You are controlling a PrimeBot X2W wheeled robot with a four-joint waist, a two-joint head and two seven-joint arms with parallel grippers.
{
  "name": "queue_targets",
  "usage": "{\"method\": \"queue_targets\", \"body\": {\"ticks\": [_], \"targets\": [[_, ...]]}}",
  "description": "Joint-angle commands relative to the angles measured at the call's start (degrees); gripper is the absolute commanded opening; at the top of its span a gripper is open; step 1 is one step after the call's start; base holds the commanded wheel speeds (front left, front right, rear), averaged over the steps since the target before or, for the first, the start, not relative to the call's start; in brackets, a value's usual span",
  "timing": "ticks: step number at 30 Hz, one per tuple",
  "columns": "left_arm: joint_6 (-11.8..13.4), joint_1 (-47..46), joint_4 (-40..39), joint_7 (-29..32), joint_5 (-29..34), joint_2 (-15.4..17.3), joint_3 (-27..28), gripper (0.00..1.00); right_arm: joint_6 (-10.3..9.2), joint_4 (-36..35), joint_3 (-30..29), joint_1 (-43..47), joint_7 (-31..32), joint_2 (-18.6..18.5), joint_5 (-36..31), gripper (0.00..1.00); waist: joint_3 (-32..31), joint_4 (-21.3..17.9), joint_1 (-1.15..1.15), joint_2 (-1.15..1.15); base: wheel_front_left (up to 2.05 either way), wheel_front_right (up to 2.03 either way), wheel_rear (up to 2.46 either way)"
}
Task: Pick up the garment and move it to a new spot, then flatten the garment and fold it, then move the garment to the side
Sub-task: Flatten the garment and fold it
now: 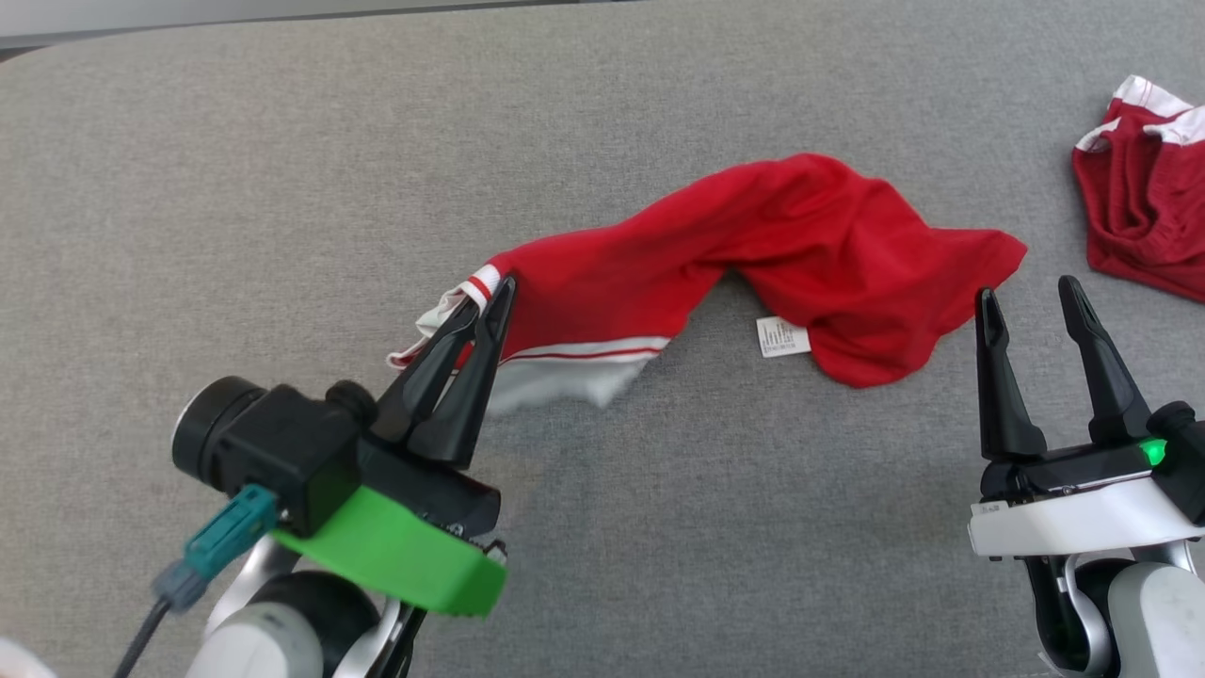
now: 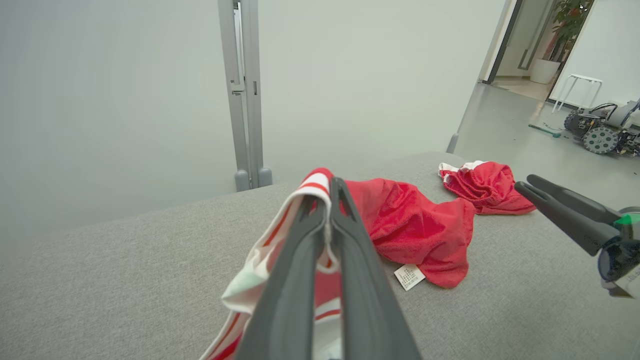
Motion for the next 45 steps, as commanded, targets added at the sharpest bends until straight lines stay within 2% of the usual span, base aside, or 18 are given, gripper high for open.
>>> {"method": "queue_targets", "body": {"ticks": [1,6,10,13,16,20,26,27,28,29,33,36,40,45], "targets": [[0.51,0.9,-2.11,1.08,-0.62,0.53,0.2,0.0,0.01,0.21,-0.11,0.87,-0.12,0.23,-0.03,1.0,-0.82,0.71,0.0,0.0,0.0,0.0,0.0],[2.39,2.64,-7.71,4.42,-3.18,0.31,1.65,0.0,0.01,0.54,-0.24,0.99,-0.38,0.72,0.25,1.0,-1.06,0.95,0.0,0.0,0.0,0.0,0.0],[4.22,3.11,-4.53,4.84,-4.65,0.95,5.3,0.0,0.01,0.45,0.38,-0.13,-0.53,0.87,0.5,1.0,-0.14,0.14,0.0,0.0,0.0,0.0,0.0],[4.63,1.56,1.5,3.46,-5.59,1.07,7.69,0.0,0.01,0.39,0.42,-0.75,-0.64,0.75,0.56,1.0,1.09,-1.01,0.0,0.0,0.0,0.0,0.0],[3.89,-1.4,9.0,1.3,-6.95,0.84,9.64,0.0,0.01,0.14,-0.02,-1.57,-0.62,0.62,0.61,1.0,2.74,-2.06,0.0,0.0,0.0,0.0,0.0],[3.32,-7.66,20.1,-3.57,-7.35,0.63,12.45,0.0,0.01,0.18,-0.66,-2.41,-0.75,0.44,0.47,1.0,5.23,-3.74,0.0,0.0,0.0,0.0,0.0],[1.42,-18.45,34.84,-10.8,-6.5,0.53,13.87,0.0,0.01,0.75,-3.26,-3.51,-1.04,0.54,0.26,1.0,8.51,-5.19,0.0,0.0,0.0,0.0,0.0],[1.2,-19.56,36.94,-11.83,-6.64,0.4,13.95,0.22,0.01,0.77,-3.5,-3.65,-1.03,0.5,0.22,1.0,8.79,-5.36,0.0,0.0,0.0,0.0,0.0],[0.93,-20.47,39.23,-13.39,-6.65,0.17,14.11,0.51,0.01,0.77,-3.88,-3.77,-1.09,0.39,0.0,1.0,8.99,-5.54,0.0,0.0,0.0,0.0,0.0],[0.8,-21.35,40.73,-14.91,-6.18,0.22,14.18,1.0,0.01,0.74,-4.25,-3.79,-1.13,0.33,-0.01,1.0,9.08,-5.65,0.0,0.0,0.0,0.0,0.0],[1.95,-22.76,45.3,-21.49,-3.24,0.61,13.86,1.0,0.01,-0.21,-5.24,-3.35,-1.13,-0.03,-0.94,1.0,8.91,-5.69,0.0,0.0,0.0,0.0,0.0],[4.43,-20.43,45.62,-26.01,-0.04,0.31,13.23,1.0,0.01,-1.07,-5.39,-2.37,-0.59,-0.16,-1.82,1.0,7.83,-5.15,0.0,0.0,0.0,0.0,0.0],[8.19,-16.28,42.01,-28.27,3.58,-0.12,13.41,1.0,0.01,-2.05,-4.07,-1.27,0.21,-0.55,-2.69,1.0,5.84,-4.19,0.0,0.0,0.0,0.0,0.0],[10.59,-8.32,35.15,-28.61,5.85,-0.75,13.72,1.0,0.01,-2.44,-1.85,-0.06,1.46,-0.61,-2.89,1.0,2.81,-3.08,0.0,0.0,0.0,0.0,0.0]]}}
